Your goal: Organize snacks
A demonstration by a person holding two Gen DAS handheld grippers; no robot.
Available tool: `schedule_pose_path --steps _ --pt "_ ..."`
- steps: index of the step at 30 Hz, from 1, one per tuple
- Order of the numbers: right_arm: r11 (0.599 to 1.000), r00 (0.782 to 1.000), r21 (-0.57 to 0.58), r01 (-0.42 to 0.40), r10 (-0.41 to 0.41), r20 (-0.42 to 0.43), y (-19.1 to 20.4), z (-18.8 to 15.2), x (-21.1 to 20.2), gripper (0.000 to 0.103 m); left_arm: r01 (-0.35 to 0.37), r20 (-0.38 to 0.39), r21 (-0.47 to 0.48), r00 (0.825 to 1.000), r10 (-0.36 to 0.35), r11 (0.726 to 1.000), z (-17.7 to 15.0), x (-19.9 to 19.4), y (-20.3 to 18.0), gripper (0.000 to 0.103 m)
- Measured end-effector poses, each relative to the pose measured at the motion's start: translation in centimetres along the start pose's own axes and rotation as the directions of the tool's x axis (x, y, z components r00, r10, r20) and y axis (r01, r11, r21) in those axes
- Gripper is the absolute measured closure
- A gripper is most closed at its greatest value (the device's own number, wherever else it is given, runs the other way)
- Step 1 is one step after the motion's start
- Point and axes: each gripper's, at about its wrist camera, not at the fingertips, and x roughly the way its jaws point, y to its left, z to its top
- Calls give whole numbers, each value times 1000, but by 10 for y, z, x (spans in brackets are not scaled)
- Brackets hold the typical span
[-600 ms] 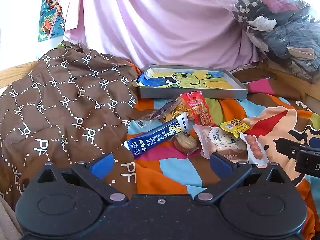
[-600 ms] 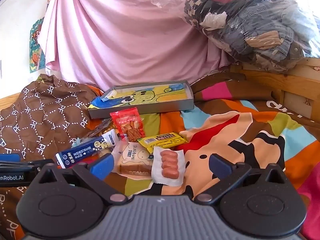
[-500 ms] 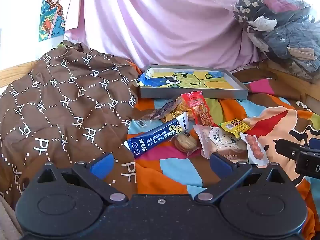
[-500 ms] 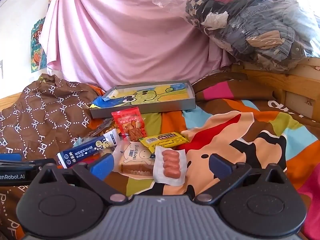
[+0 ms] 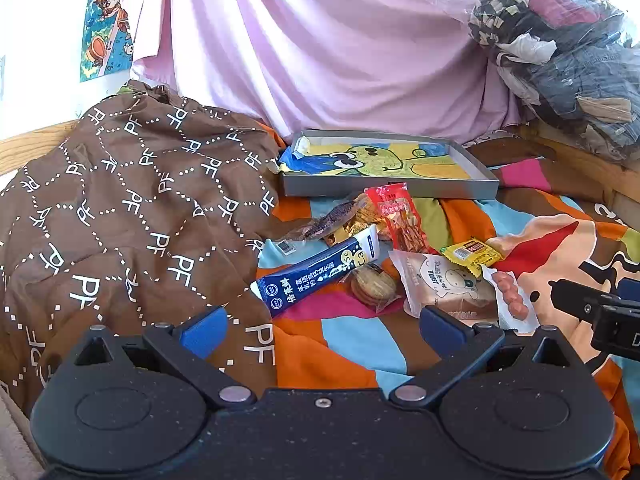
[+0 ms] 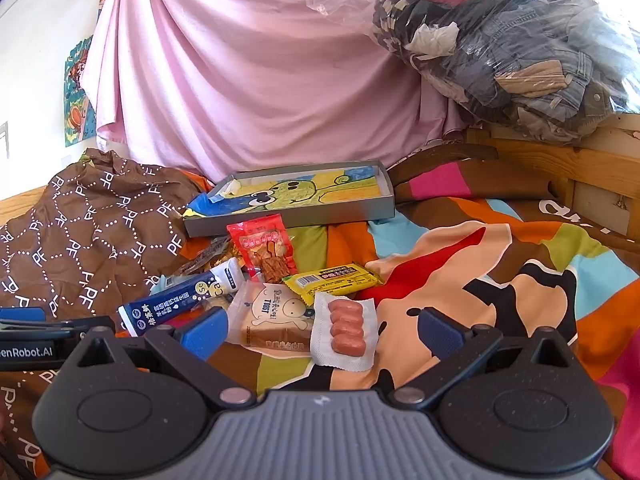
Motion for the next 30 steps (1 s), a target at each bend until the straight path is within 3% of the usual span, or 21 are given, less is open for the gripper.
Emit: schedule_pose_path --steps 30 --pt "999 999 16 -30 31 -15 1 -3 0 0 1 -9 -10 1000 -1 1000 -1 4 3 1"
